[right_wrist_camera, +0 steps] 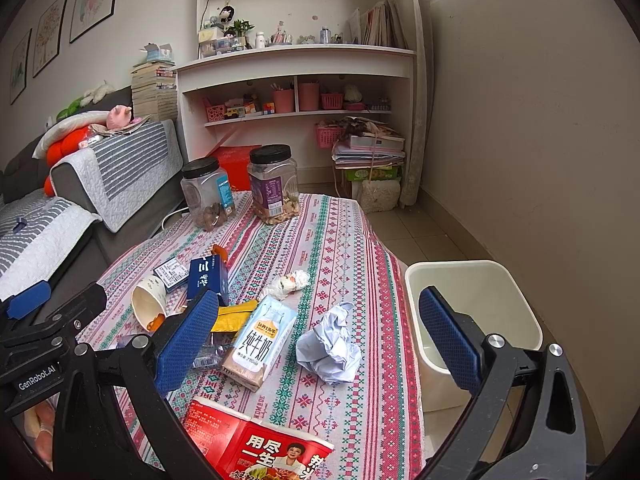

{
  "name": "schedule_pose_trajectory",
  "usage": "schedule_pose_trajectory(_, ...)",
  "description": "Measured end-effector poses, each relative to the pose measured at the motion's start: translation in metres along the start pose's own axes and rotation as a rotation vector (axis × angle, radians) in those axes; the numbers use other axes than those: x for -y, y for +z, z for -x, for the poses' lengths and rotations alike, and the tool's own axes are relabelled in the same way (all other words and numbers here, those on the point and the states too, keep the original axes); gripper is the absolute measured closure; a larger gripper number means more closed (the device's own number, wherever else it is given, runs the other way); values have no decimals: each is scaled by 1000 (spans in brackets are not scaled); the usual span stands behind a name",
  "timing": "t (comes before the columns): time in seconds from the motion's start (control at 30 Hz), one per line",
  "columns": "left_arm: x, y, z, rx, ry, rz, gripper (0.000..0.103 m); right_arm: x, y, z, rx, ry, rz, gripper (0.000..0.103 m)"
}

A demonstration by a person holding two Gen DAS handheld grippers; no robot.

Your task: Collect trash

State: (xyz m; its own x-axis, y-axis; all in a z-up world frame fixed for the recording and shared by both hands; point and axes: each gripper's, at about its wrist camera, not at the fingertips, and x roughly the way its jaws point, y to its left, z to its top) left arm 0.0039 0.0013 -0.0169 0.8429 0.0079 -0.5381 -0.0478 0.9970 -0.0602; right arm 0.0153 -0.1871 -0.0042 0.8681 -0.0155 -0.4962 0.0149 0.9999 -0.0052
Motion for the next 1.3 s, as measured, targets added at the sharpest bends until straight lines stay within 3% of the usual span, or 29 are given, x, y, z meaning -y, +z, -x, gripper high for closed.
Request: schedule_pose_trajectory(1.3, -2, 1, -1, -8, -4, 5, 7, -3, -3, -3, -4, -1, 2, 7)
